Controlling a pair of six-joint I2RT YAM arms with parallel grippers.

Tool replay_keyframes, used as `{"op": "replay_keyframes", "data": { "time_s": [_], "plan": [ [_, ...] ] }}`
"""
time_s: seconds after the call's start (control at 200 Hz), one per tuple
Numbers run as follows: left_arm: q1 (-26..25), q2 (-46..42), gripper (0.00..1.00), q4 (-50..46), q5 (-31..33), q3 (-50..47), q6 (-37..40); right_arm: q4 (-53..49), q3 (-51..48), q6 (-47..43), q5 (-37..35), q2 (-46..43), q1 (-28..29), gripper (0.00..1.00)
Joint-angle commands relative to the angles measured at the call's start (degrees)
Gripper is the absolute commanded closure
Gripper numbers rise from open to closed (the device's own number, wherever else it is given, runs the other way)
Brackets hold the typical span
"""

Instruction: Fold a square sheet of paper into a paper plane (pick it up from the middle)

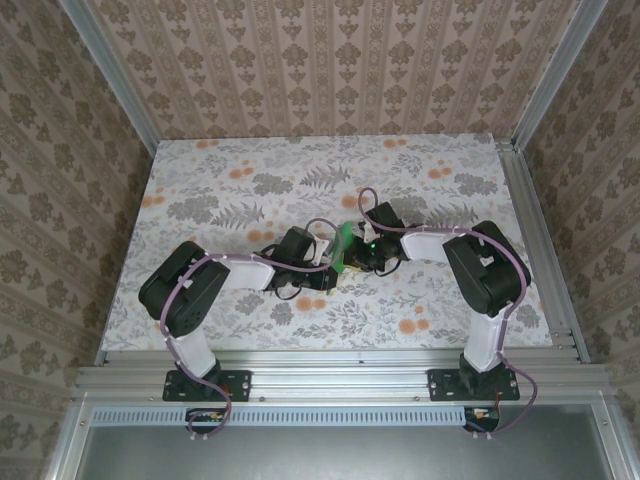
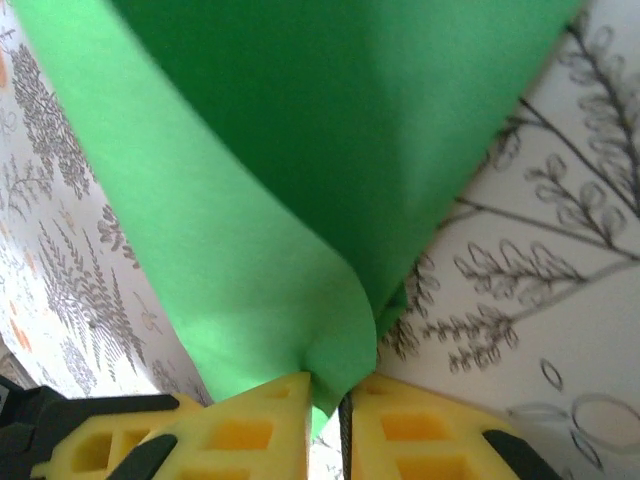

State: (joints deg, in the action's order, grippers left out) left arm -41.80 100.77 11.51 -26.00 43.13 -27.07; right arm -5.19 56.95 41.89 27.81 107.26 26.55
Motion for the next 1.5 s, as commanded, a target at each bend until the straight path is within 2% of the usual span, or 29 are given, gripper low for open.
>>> {"op": "replay_keyframes", "data": {
  "time_s": [0.0,0.31,0.865,1.125,1.495],
  "plan": [
    [1.09,3.03,0.86,-2.96,3.67,-3.03,0.43,-4.22,-1.04,-0.89,-2.09,-3.53,0.26,0.8],
    [1.81,3.29,0.86,-1.34,3.93,-4.24,0.45,1.21,-3.46,3.32,3.26,-7.36,1.92,0.8],
    [1.95,2.38,0.87,-0.26,3.96,-6.0,0.79,17.09,-2.49,11.06,6.11,3.58,2.59,0.87],
    [1.99,2.76,0.87,-1.28,3.67,-6.88,2.02,15.6,-1.69,10.6,3.46,5.84,1.79,0.88],
    [1.68,0.75,0.87,-2.32,2.89,-8.37,1.77,6.45,0.98,7.24,-2.1,8.7,1.65,0.89]
  ]
}}
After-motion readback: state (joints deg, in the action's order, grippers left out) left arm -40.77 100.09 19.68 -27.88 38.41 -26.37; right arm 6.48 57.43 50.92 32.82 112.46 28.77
